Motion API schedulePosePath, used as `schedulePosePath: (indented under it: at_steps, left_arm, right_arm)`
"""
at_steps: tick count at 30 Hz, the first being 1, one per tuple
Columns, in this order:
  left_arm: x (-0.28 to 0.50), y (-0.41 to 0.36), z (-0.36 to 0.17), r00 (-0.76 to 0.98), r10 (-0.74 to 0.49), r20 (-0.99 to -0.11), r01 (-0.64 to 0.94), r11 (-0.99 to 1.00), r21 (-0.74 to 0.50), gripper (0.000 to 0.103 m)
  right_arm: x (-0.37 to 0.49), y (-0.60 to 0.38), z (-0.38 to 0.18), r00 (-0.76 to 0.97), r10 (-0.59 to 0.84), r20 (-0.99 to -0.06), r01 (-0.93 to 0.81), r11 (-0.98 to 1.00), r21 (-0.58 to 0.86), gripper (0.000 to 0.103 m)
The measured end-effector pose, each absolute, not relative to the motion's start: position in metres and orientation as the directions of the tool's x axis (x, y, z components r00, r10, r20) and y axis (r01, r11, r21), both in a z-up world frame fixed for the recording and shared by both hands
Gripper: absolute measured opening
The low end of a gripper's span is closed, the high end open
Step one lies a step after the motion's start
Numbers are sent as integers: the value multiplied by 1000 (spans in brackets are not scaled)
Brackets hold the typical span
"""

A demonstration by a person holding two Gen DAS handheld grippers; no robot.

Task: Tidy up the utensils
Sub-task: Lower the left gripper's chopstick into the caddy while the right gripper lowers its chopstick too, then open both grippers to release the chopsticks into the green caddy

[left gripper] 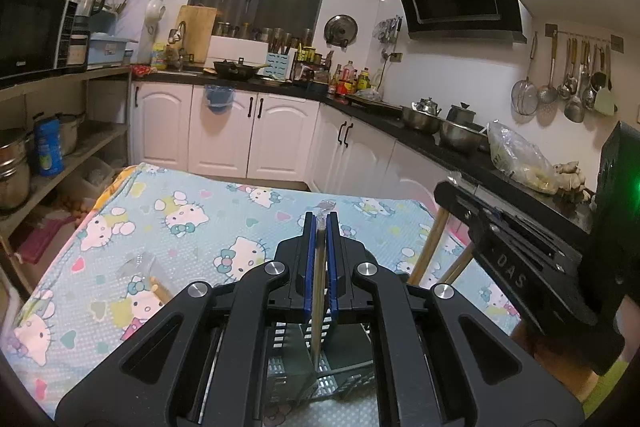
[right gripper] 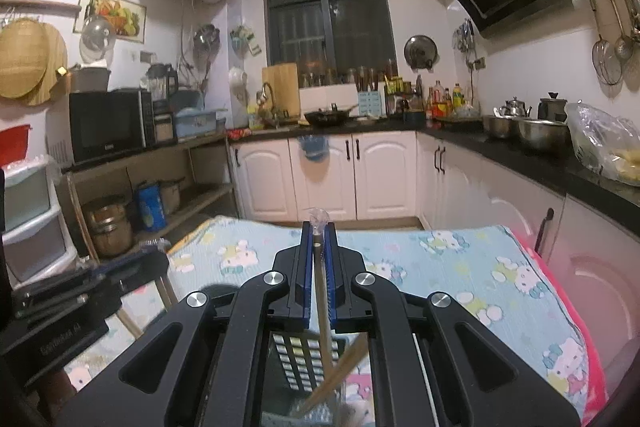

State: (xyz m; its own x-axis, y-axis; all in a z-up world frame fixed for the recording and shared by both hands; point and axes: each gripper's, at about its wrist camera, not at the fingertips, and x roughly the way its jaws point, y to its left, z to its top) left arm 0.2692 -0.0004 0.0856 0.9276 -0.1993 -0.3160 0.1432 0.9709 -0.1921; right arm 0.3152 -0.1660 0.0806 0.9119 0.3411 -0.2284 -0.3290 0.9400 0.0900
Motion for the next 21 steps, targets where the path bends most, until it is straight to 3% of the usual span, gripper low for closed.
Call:
schedulePosePath:
  at_steps: [13,21]
  left_arm:
    - [263,5,87,927,-190,-325,129,971,-200,2]
    - [259,8,89,924,-181,-337,118,973,-199,19]
  right_arm:
    - [304,-173,79,891,323,-318,-304,946,112,6]
    - [296,-177,81,881,333,-337,-306,943,133,9]
